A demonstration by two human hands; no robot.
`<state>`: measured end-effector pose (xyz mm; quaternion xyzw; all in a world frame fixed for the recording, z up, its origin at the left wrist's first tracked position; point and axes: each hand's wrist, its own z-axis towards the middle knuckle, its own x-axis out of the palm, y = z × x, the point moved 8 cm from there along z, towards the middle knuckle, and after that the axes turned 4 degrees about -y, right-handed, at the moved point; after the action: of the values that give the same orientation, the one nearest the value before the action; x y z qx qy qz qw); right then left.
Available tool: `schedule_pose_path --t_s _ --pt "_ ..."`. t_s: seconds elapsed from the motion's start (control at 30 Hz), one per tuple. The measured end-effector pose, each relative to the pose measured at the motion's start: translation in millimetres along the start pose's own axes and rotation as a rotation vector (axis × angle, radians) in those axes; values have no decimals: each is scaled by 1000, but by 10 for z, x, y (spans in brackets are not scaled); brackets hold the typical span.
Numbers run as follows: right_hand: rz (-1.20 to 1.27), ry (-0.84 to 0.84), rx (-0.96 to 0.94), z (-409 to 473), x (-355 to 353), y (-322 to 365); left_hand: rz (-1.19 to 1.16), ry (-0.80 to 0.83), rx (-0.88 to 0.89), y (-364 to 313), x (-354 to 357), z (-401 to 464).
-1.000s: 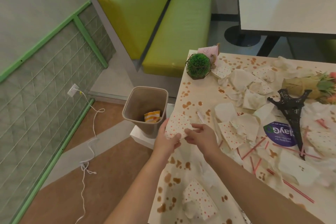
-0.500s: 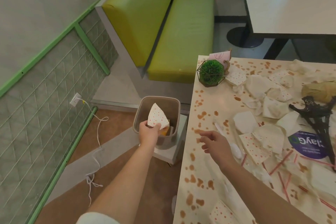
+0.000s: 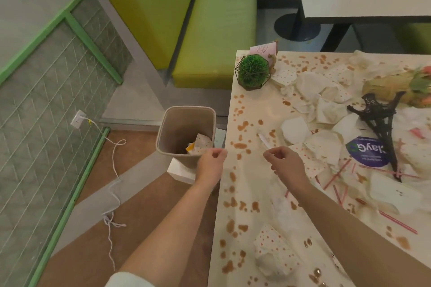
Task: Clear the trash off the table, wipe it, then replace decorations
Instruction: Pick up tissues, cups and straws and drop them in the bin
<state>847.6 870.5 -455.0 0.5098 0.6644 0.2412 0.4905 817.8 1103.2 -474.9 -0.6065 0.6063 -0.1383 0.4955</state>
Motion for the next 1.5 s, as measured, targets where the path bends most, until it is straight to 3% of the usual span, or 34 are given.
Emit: schedule_pose_path --t_s 0.23,0.47,0.63,0.83,1.0,1.2,1.37,1.5 --pt "-68 -30 -4 -34 -370 -208 93 134 63 -91 487 -403" --pt "-221 82 -41 -172 -584 -451 303 310 147 31 926 -920" --pt "-240 69 -82 -214 -774 -549 771 266 384 76 1138 -1222" --pt "-375 100 -152 -292 -948 -617 1021 147 438 199 1240 -1259" --pt "-559 158 -214 -372 -1071 -766 1015 78 445 210 1268 -1306" --pt "-953 235 -446 -454 -978 -842 955 50 428 166 1281 -1355" --pt "-922 198 -493 -464 -923 -873 834 32 387 116 1263 -1409" --pt "-651 122 -356 -456 -1009 -862 743 13 386 76 1196 -1426"
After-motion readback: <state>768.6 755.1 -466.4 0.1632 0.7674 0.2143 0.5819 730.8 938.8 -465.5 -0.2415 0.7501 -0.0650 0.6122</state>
